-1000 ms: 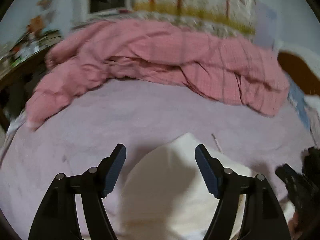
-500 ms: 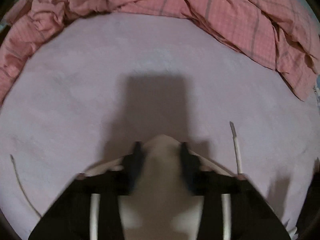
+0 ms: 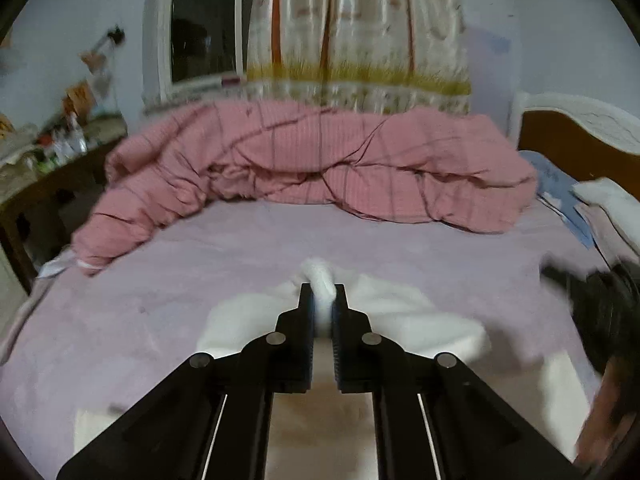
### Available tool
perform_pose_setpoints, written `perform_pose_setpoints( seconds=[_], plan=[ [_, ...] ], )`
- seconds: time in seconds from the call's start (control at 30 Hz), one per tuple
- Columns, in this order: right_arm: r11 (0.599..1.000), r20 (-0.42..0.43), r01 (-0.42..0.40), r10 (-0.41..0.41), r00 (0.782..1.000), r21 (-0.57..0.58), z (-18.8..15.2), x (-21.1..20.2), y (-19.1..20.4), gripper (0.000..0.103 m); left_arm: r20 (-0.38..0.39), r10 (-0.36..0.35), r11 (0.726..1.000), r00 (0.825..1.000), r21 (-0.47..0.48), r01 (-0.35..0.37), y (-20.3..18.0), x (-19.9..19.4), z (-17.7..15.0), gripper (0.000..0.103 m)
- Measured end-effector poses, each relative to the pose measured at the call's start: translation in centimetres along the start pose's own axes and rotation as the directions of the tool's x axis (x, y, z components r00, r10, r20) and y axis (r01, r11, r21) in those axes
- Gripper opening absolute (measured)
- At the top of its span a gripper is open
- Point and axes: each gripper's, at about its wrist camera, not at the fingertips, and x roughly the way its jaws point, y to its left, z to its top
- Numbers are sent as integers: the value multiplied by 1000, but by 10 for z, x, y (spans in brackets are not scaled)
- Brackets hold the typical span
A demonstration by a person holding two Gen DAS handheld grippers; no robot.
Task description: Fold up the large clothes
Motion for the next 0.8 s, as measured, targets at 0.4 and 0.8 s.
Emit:
perform_pose_setpoints(
  seconds=[0.4,0.8],
  plan=[
    [980,-44,11,-20,999,-199,-95,-124,23,34,116,30,996,993,-87,-20,-29,-107,-155,5],
    [996,-222,-60,44,974,-62,-148,-84,-4,43,67,-22,996,997,-86,28,-21,-145,-230,34]
  ],
)
